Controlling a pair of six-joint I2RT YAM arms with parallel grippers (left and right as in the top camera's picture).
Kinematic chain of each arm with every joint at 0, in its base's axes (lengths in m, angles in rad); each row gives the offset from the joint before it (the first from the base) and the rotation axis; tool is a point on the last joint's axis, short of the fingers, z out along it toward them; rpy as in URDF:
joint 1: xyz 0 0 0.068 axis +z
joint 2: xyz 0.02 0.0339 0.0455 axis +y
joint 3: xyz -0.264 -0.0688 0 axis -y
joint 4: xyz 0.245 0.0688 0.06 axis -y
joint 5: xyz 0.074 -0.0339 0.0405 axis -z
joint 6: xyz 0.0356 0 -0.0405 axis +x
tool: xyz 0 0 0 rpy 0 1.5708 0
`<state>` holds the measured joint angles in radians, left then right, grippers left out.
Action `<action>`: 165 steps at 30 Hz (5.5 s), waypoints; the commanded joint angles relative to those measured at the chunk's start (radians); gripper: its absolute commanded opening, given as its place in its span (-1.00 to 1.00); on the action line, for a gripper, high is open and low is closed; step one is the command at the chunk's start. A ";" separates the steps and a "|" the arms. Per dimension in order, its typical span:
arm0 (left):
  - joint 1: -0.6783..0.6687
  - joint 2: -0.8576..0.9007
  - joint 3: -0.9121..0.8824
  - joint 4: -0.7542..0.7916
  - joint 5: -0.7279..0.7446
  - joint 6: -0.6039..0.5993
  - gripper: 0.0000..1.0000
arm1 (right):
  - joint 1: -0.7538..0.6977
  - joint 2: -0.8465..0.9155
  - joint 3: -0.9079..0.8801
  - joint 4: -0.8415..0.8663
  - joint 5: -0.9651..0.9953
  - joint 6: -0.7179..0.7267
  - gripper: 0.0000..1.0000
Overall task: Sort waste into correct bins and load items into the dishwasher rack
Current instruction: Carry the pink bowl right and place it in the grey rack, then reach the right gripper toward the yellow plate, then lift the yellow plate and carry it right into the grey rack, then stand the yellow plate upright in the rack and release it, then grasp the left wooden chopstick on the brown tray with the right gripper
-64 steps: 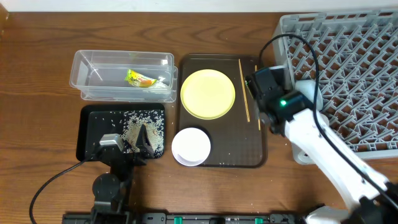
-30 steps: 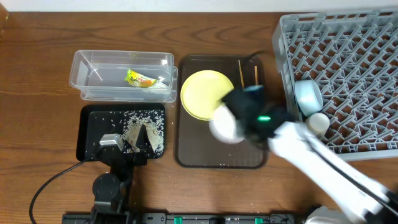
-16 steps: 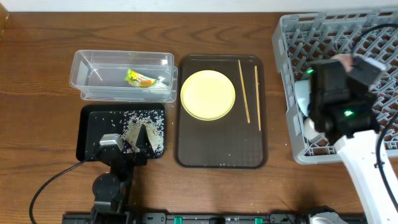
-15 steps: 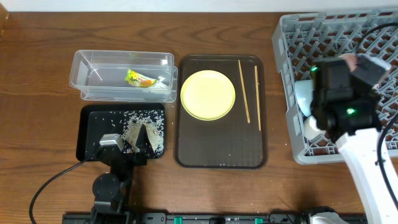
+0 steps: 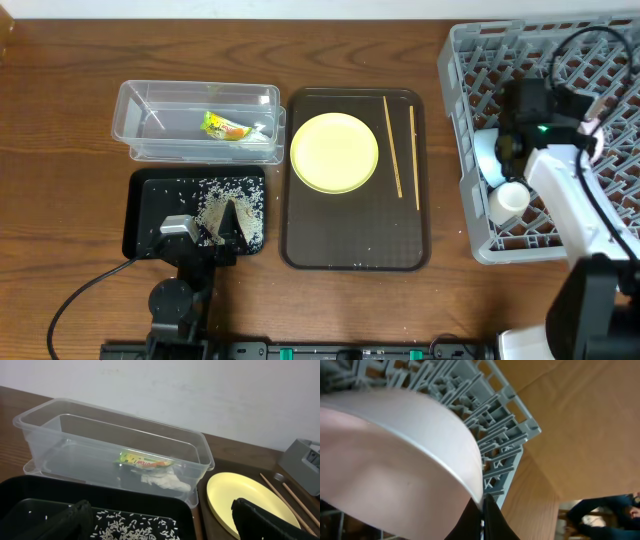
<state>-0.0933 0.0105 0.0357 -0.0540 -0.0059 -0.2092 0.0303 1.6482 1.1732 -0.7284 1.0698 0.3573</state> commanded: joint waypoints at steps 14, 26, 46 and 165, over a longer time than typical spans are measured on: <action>0.005 -0.006 -0.032 -0.016 -0.005 0.002 0.82 | 0.224 -0.137 0.029 -0.165 -0.267 0.057 0.19; 0.005 -0.006 -0.032 -0.016 -0.005 0.002 0.83 | 0.473 -0.222 0.014 -0.043 -1.286 0.121 0.02; 0.005 -0.006 -0.032 -0.016 -0.005 0.002 0.82 | 0.563 0.316 0.008 0.200 -0.955 0.506 -0.47; 0.005 -0.006 -0.032 -0.016 -0.005 0.002 0.83 | 0.403 0.355 0.005 0.196 -1.051 0.032 -0.84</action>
<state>-0.0933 0.0105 0.0357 -0.0540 -0.0059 -0.2092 0.4206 1.9438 1.1904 -0.5186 0.0460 0.3748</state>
